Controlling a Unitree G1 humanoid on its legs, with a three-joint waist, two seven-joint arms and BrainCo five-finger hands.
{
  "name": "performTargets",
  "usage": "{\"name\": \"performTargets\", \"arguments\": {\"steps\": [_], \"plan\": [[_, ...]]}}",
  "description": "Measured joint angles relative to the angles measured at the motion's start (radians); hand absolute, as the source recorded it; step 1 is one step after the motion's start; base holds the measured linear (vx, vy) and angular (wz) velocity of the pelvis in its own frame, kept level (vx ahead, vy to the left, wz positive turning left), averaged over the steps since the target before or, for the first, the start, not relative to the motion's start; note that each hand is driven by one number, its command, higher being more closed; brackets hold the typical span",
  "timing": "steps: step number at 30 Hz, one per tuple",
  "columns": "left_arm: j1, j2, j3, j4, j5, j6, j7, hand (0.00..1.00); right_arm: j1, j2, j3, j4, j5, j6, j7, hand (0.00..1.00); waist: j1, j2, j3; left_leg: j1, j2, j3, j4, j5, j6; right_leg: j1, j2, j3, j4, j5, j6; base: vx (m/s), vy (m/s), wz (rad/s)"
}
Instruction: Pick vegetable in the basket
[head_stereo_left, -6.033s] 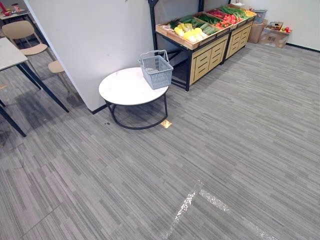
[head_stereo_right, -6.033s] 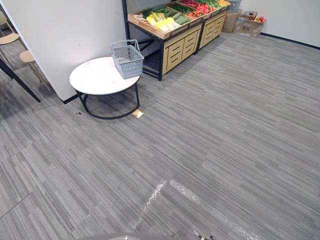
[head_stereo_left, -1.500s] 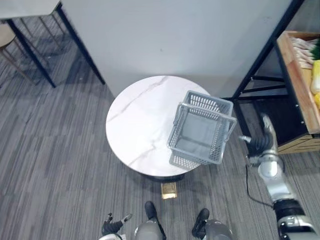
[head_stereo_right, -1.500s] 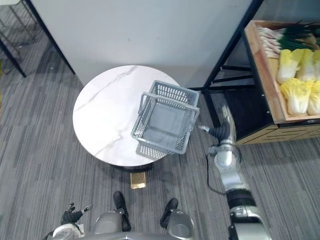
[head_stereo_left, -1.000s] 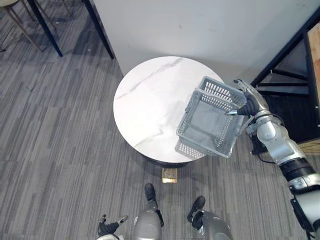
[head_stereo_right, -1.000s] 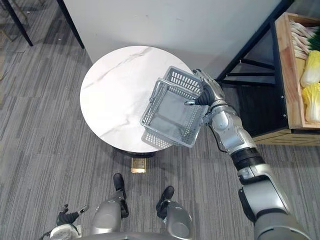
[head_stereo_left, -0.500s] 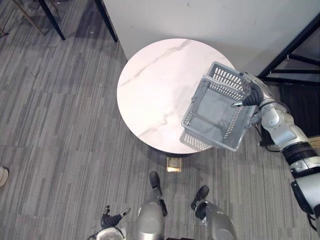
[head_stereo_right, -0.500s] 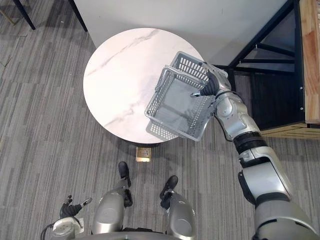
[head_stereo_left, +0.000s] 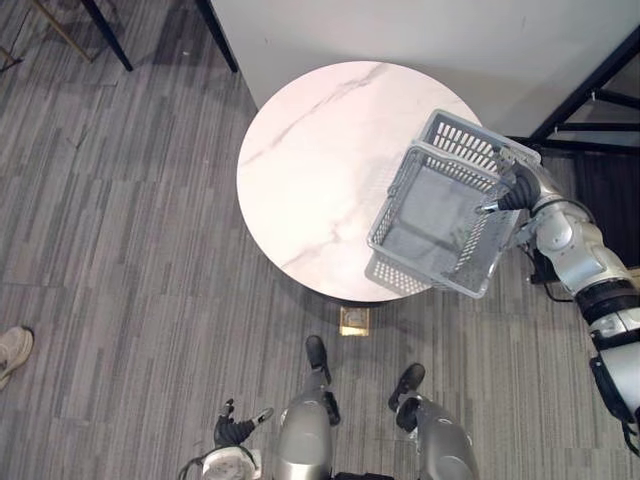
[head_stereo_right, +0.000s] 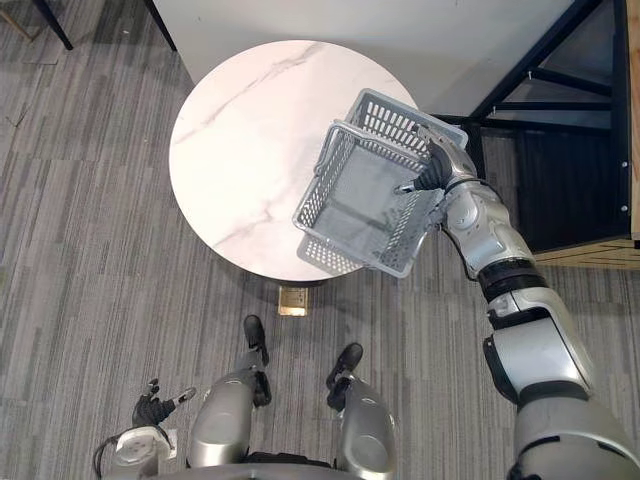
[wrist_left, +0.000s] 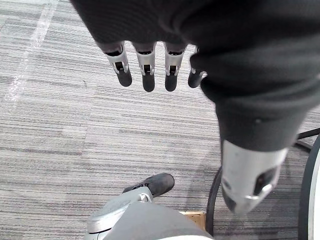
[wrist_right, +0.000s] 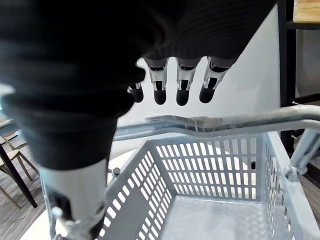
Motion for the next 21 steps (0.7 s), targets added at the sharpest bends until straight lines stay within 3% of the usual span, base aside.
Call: {"name": "performTargets", "arguments": {"steps": [13,14,21], "plan": [[0.000,-0.001,-0.024,0.002,0.003,0.009,0.023,0.00,-0.009,0.000,0.031,0.043,-0.001,0.014,0.010,0.00,0.014,0.014,0.009,-0.009,-0.002,-0.002,0.000,0.001,0.001,-0.017,-0.006,0.001,0.019,-0.007,-0.002,0.01,-0.007,0.00],[0.000,-0.002,-0.027,0.003,0.002,0.009,0.025,0.00,-0.018,0.000,0.031,0.046,-0.001,0.020,0.010,1.00,0.013,0.017,0.013,-0.009,-0.003,-0.005,0.000,0.002,0.002,-0.017,-0.008,0.000,0.021,-0.007,-0.002,0.03,-0.016,0.06],[0.000,-0.003,-0.039,0.010,0.001,0.010,0.029,0.00,-0.065,0.000,0.031,0.080,-0.004,0.028,0.008,1.00,0.014,0.027,0.021,-0.028,-0.007,-0.014,0.000,0.007,0.007,-0.039,-0.015,-0.004,0.041,-0.015,-0.001,0.02,-0.016,0.04]]}}
